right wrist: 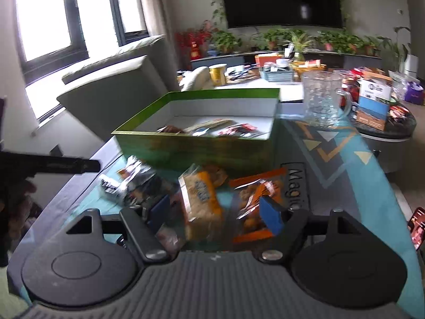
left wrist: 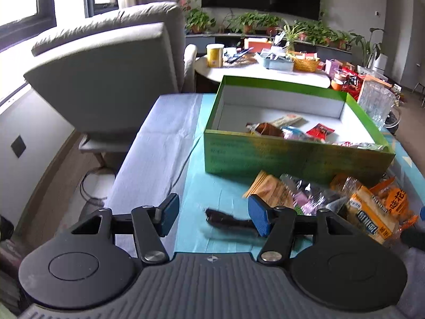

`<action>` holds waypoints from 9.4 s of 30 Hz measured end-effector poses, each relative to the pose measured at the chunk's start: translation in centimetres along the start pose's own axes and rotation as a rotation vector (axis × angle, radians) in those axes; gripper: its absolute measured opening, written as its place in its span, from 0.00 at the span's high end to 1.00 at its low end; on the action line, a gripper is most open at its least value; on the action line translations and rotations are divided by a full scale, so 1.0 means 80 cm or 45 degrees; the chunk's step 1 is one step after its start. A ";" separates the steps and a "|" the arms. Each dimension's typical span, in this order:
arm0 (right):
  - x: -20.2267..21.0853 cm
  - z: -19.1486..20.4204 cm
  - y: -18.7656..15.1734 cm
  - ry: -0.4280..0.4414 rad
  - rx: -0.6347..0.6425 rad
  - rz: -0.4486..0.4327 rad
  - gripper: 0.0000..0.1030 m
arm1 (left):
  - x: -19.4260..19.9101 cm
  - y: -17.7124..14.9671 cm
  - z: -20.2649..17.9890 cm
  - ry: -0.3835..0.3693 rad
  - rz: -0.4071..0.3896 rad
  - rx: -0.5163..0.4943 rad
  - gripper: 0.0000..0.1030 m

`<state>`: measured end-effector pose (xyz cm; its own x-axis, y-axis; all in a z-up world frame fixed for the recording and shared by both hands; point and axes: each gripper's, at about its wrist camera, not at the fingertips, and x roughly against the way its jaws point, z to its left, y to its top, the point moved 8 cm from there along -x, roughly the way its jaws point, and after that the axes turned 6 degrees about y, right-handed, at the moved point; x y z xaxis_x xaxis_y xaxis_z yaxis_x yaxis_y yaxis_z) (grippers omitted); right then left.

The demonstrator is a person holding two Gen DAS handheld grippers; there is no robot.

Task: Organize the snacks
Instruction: 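Move both open tools back to the snack pile, then grasp the bagged dark jerky with the left tool while the right tool grasps a clear nut bag, then lift and carry the jerky and nut bag over the green box, then drop the jerky from the left tool while the right tool releases the nut bag into the box, then move both open tools back to the snack pile, then grasp the black printed wrapper with the left tool while the right tool grasps the biscuit pack, then lift and carry the black wrapper and biscuit pack over the green box, then lower the black wrapper and biscuit pack into the box and open both tools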

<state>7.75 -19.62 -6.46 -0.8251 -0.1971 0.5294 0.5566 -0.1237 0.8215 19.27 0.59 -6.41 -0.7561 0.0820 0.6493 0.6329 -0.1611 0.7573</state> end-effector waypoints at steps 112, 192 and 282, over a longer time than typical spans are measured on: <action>-0.107 -0.041 0.109 -0.018 -0.084 -0.120 0.68 | -0.102 0.106 -0.120 -0.120 -0.077 -0.176 0.72; 0.002 -0.015 -0.017 -0.068 -0.022 0.022 0.50 | 0.027 -0.089 -0.135 -0.344 0.101 -0.340 0.53; -0.127 -0.043 0.112 -0.041 -0.145 -0.130 0.62 | -0.097 0.124 -0.096 -0.225 -0.173 -0.126 0.53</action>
<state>21.43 -22.09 -5.23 -0.8798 -0.1465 0.4522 0.4753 -0.2515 0.8431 30.15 -9.19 -4.43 -0.7867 0.2789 0.5508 0.5016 -0.2314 0.8336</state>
